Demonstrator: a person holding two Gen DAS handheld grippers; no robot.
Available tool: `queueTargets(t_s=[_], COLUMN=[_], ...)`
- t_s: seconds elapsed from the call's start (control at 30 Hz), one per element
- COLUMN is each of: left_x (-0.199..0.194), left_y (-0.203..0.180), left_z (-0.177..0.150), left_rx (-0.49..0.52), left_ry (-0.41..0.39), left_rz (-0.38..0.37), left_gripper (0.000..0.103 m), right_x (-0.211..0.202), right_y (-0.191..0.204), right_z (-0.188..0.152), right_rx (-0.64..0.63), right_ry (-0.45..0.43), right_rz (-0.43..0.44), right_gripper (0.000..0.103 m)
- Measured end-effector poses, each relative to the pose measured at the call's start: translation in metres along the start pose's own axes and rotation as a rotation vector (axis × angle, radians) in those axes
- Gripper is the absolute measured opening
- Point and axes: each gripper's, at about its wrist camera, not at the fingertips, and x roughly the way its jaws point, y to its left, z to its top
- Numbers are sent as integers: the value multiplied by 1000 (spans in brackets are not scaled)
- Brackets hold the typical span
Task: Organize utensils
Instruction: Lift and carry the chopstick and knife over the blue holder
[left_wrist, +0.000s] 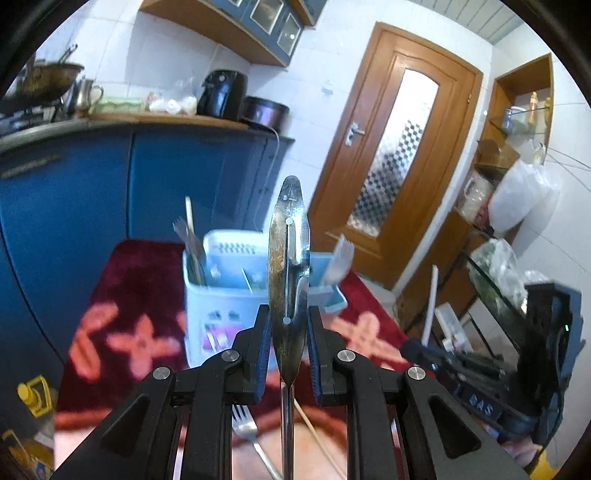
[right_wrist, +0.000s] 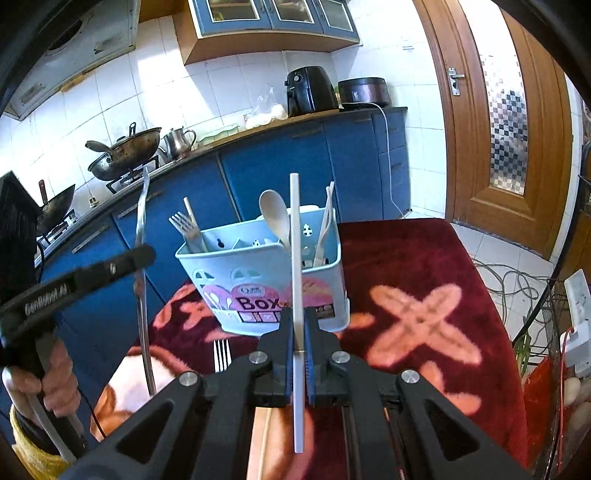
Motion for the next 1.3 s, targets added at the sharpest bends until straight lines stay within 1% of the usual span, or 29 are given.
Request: queueTargets(t_s=[0.13,0.37,0.63,0.77,0.87,0.97,1.07,1.3], left_x=[6,20,43,55,64,75,83,91], left_y=[4,10,16,20,24,28,32,32], left_z=[24,70,94,99,96,93,89,76], left_rx=[5,20,19,18,16,26,22,36], left_ry=[-32,-123,-201,-235,-251,-251,-249,-234], left_rz=[12,52,85,111,131,147,144,158], left_gripper=[18,18,18,18,18,18,18,19], right_x=[6,14,17,16,18,23,27,43], right_y=[-4,-10,-19,-22,-21,-21,-21,-18], right_z=[5,15,29,38,45,52,59,75], right_rx=[13,14,26,26,21,23,20,28], right_ry=[-3,-13,-48,-89,-107,-120,-139,-200], right_rz=[2,-8,-22,-30,-35,-31,-36,-29], right_gripper=[7,7,7,7,7,7,7,7])
